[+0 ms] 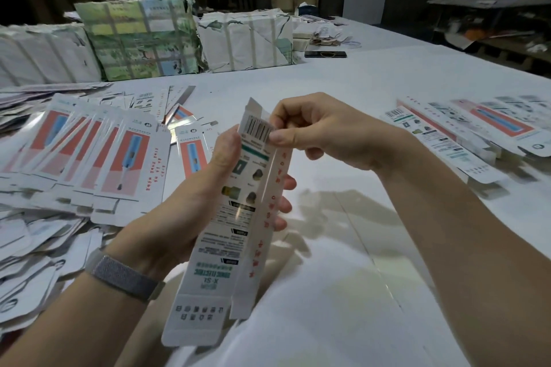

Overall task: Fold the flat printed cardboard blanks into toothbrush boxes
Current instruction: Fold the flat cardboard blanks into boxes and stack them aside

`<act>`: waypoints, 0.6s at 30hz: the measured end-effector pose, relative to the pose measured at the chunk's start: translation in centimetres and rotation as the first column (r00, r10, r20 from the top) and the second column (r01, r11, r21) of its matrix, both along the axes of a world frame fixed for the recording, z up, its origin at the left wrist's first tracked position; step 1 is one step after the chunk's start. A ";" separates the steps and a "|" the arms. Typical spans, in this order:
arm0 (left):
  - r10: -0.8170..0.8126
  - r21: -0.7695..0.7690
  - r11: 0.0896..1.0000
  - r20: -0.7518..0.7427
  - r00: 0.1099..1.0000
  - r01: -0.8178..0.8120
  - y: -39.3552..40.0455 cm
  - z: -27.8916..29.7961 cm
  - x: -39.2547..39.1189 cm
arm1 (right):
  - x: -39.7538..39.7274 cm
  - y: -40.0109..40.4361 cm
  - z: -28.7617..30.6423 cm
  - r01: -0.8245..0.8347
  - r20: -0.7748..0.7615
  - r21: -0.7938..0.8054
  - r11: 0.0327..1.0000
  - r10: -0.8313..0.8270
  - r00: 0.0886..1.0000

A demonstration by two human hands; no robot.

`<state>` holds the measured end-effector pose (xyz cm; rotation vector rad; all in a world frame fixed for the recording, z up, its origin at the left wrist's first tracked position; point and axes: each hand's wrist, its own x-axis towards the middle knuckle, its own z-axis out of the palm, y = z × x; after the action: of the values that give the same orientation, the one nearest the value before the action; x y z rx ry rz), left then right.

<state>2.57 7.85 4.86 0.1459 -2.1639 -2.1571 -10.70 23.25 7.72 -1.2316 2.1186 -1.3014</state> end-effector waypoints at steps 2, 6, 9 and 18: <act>-0.028 -0.046 0.999 -0.160 0.987 0.021 0.5 0.8 -1.4 | -0.1 0.2 0.2 -0.001 0.004 -0.008 1.000 0.001 1.000; -0.086 0.089 0.990 -0.207 0.974 0.107 -0.9 -0.7 -1.1 | 0.4 -1.0 -0.3 0.119 -0.199 0.009 0.993 -0.114 0.973; -0.106 0.354 0.932 0.068 0.992 0.075 -0.3 -1.5 -0.3 | 0.8 -2.1 -1.0 0.194 -0.394 0.065 0.979 -0.153 0.906; -0.204 0.489 0.857 0.032 0.979 0.162 -0.8 -1.7 -0.4 | 0.4 -1.7 -1.4 0.081 -0.246 -0.102 0.991 -0.104 0.964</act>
<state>2.13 7.06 3.19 0.0593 -1.6781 -2.8152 -10.33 21.55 6.33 -1.4166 2.3394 -1.3569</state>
